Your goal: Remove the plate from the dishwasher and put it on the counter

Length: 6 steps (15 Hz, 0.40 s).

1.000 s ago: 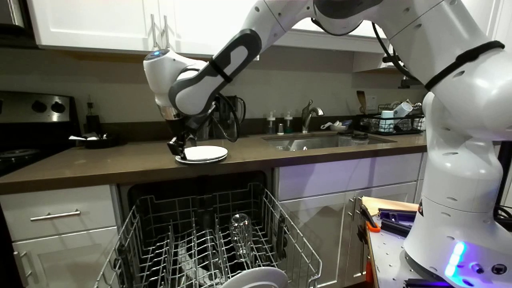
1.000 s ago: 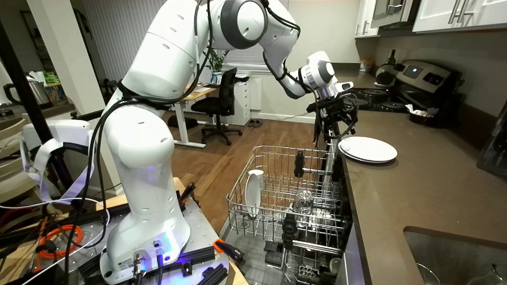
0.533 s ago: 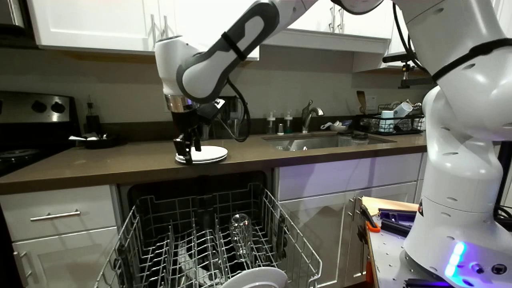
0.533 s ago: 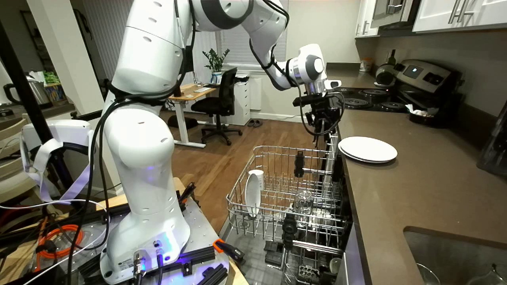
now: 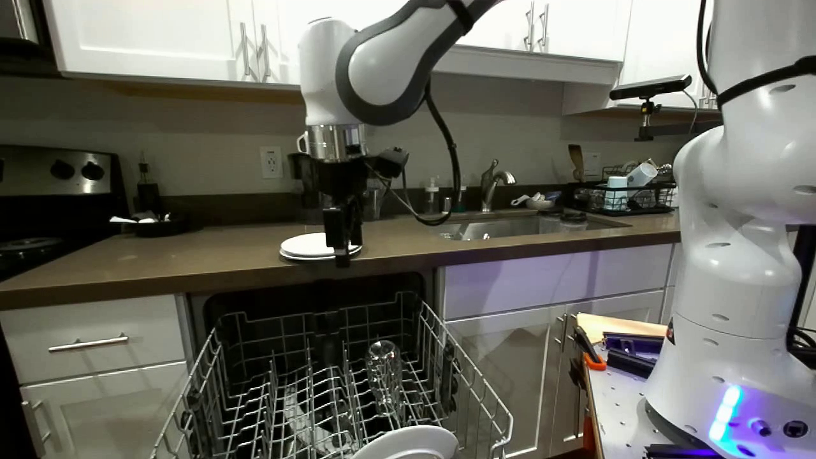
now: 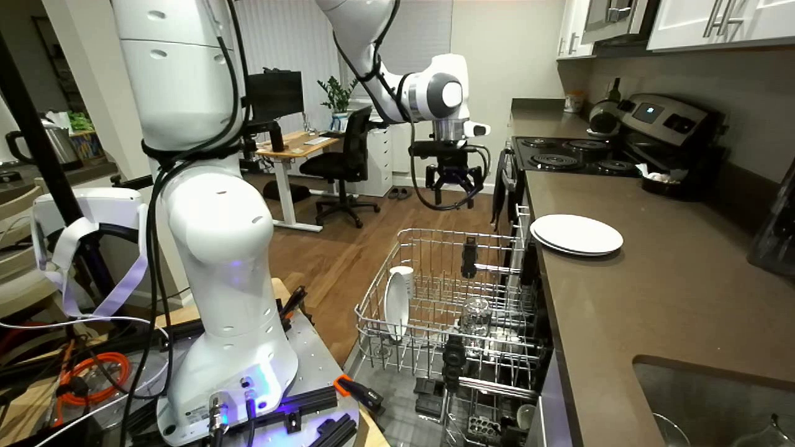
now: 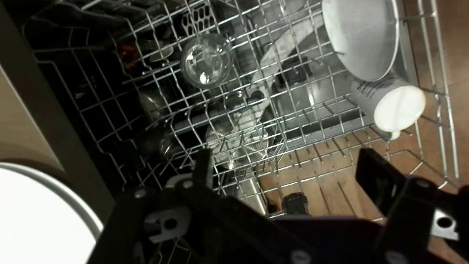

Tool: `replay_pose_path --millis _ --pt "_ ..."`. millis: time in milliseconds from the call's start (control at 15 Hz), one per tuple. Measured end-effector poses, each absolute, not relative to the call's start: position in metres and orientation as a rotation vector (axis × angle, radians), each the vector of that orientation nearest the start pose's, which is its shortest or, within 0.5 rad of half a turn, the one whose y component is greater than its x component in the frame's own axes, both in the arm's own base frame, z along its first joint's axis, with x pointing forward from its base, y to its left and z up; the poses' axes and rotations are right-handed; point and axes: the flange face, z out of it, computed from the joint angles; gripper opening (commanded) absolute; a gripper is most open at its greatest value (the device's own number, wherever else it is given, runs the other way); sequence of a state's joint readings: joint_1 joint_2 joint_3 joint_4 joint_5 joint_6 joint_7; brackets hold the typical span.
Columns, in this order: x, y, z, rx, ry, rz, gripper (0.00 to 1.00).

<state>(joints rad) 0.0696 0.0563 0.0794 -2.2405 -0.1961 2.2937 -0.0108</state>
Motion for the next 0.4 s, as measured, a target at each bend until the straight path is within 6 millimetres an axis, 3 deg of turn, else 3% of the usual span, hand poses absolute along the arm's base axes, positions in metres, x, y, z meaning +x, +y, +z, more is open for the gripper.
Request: replay_pose_path --millis 267,400 --pt "0.473 0.071 0.349 -3.213 -0.474 0.02 1.0" --pt "0.458 0.069 0.352 -3.212 -0.475 0.019 1.0"
